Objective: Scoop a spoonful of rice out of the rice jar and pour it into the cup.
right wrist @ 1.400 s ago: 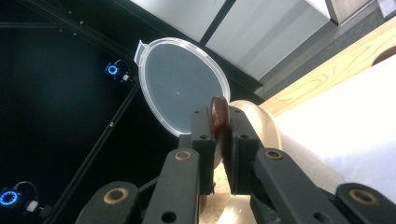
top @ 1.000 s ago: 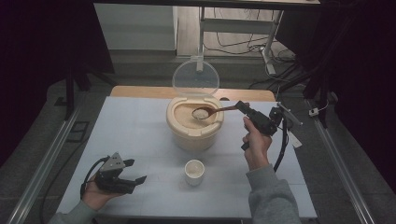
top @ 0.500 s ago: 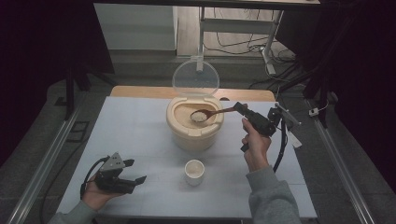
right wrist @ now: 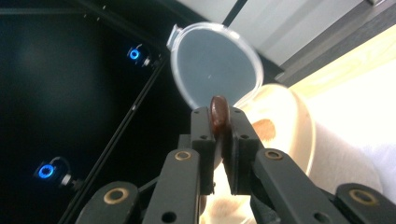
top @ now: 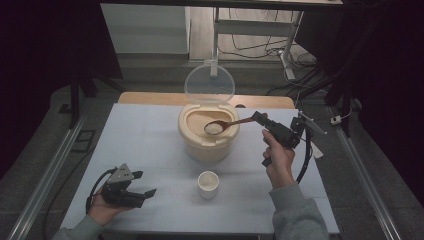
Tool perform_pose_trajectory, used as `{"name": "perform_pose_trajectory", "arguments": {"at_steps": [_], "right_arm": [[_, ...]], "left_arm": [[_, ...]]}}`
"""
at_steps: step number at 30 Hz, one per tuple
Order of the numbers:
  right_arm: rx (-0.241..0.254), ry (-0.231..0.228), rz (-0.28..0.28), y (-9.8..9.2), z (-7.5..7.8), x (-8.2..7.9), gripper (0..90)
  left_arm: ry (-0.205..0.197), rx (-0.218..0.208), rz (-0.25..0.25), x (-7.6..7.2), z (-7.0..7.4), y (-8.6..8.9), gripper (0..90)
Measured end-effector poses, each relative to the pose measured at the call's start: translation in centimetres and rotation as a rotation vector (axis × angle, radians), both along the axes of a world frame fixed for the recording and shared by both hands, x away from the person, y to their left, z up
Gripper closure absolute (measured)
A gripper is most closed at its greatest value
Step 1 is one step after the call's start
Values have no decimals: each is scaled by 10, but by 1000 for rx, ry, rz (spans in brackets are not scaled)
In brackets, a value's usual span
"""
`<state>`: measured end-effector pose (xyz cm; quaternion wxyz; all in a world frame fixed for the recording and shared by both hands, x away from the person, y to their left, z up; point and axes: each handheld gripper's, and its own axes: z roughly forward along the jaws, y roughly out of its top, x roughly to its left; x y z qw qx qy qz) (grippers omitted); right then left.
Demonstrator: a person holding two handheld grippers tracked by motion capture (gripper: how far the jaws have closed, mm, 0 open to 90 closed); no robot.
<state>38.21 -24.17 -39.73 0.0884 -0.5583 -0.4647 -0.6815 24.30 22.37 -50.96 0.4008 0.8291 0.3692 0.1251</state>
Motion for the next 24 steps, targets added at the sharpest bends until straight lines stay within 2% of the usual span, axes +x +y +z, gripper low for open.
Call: {"name": "perform_pose_trajectory", "arguments": {"at_steps": [5,12,17,24], "right_arm": [[-18,1,75,-3,3,-15,834],[-32,22,178,-7,-9,-39,833],[-87,46,224,-4,-21,-48,833],[-171,66,241,2,-36,-47,833]], "left_arm": [[4,1,2,0,-1,2,187],[7,2,0,0,-1,1,187],[8,4,-3,0,-1,0,188],[11,4,-2,0,-2,0,188]]}}
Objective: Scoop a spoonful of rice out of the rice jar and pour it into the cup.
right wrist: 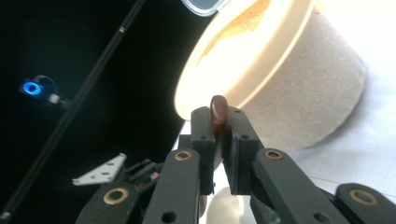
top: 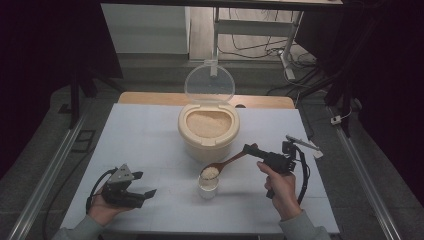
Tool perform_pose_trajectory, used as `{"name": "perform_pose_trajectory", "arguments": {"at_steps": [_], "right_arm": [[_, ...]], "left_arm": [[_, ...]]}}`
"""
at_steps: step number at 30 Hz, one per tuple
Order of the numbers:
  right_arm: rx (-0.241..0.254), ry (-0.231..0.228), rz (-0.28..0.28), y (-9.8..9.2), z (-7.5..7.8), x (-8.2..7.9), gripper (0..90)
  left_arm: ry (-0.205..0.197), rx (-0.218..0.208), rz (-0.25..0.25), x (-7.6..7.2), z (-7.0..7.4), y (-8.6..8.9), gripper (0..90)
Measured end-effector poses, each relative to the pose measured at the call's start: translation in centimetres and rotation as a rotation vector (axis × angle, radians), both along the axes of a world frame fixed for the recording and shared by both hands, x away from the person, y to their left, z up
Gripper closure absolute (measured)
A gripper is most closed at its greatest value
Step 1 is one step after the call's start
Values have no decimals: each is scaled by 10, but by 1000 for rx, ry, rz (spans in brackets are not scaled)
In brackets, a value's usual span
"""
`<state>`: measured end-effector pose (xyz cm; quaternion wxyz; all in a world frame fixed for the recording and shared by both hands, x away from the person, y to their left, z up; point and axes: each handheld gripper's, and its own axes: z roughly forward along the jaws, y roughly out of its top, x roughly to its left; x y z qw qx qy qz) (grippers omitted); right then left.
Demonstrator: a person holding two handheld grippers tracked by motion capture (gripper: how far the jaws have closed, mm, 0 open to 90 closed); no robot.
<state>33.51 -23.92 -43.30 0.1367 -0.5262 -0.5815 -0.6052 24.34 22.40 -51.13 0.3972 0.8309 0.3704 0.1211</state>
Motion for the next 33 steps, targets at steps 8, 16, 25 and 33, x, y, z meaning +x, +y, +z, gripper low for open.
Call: {"name": "perform_pose_trajectory", "arguments": {"at_steps": [8,16,25,33], "right_arm": [[-74,-15,6,6,-3,3,833],[-149,-112,6,8,5,-1,833],[-246,-282,28,15,18,-10,833],[-297,-395,67,23,27,-20,833]], "left_arm": [[-2,1,0,0,0,0,188],[-2,2,2,0,0,0,189],[-2,3,1,0,-1,0,188],[-3,4,3,0,0,1,188]]}}
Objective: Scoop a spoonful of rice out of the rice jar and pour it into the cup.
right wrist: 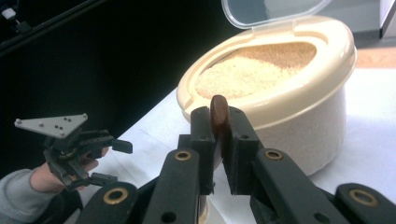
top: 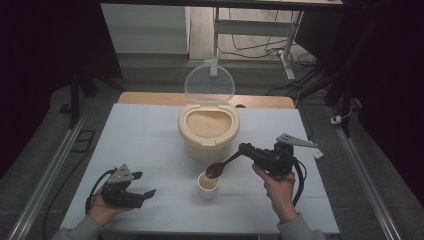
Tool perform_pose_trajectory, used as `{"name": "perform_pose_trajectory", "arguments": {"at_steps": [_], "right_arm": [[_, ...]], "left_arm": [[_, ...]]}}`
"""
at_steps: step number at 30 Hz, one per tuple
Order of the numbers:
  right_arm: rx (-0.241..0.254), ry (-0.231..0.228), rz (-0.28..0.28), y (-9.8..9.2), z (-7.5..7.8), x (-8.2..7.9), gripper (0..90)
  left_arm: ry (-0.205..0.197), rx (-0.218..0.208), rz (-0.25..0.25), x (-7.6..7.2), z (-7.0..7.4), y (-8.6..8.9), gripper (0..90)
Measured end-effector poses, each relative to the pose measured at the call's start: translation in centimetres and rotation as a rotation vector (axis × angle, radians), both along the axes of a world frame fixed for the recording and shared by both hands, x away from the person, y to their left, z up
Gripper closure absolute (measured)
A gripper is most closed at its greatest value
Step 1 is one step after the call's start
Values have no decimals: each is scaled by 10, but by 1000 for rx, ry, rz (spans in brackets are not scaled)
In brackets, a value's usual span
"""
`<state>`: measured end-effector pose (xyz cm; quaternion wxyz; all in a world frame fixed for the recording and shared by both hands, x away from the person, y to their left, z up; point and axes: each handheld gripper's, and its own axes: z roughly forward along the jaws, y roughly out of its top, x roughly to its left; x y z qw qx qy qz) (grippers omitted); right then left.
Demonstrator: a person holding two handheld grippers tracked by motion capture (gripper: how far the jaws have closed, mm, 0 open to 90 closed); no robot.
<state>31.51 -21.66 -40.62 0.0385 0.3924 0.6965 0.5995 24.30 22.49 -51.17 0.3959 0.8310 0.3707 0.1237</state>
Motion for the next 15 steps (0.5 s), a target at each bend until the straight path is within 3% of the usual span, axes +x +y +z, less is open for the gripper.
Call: {"name": "perform_pose_trajectory", "arguments": {"at_steps": [7,15], "right_arm": [[25,-40,19,-5,1,-2,833],[53,-93,-4,-20,9,-5,833]], "left_arm": [[2,-1,10,0,0,1,179],[0,-4,24,1,1,0,154]]}}
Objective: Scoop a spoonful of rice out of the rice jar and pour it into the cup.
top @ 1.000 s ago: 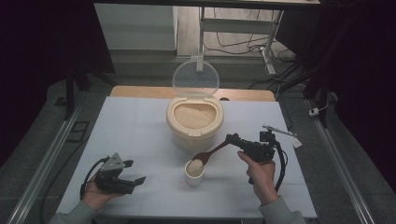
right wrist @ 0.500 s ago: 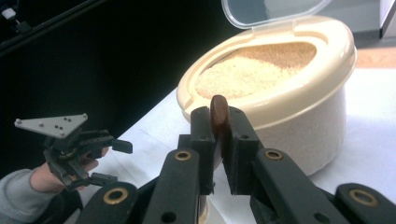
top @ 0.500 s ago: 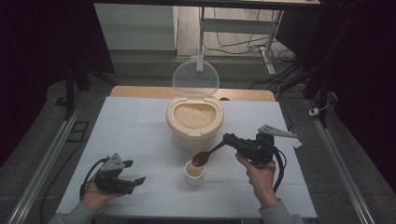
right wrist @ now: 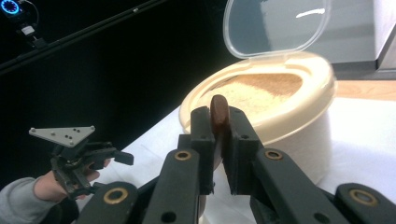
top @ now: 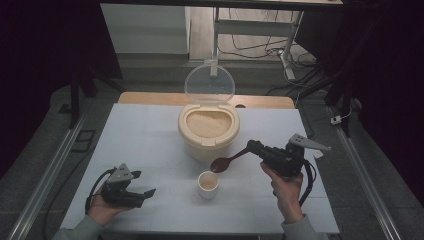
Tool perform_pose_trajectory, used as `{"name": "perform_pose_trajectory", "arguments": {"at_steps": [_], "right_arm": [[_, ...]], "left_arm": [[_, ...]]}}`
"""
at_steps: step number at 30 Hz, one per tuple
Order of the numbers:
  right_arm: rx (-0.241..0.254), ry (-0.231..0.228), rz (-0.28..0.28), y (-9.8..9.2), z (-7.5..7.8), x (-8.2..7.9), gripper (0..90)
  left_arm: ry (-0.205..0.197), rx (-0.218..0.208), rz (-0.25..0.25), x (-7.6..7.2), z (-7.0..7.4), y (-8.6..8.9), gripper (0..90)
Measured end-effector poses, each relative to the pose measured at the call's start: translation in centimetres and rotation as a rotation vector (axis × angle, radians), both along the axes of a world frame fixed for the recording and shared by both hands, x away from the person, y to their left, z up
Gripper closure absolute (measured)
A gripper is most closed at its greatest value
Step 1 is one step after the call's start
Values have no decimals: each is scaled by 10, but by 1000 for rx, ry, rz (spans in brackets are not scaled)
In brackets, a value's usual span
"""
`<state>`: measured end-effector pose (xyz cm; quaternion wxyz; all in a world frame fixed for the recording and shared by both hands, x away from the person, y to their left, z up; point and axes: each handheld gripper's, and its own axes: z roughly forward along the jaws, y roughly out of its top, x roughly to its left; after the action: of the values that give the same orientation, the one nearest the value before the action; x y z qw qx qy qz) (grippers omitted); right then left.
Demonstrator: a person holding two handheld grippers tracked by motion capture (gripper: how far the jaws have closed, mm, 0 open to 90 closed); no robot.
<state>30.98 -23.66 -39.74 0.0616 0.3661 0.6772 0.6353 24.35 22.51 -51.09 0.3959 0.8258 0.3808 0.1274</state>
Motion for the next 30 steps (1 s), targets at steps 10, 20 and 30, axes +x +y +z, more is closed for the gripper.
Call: {"name": "perform_pose_trajectory", "arguments": {"at_steps": [10,20,30], "right_arm": [[-68,-59,-30,-20,13,-4,832],[-200,-62,14,-31,27,-9,833],[-287,-16,77,-26,22,-7,832]], "left_arm": [[0,-2,0,0,0,0,146],[0,1,-4,0,0,-1,146],[2,4,-10,1,0,-2,148]]}}
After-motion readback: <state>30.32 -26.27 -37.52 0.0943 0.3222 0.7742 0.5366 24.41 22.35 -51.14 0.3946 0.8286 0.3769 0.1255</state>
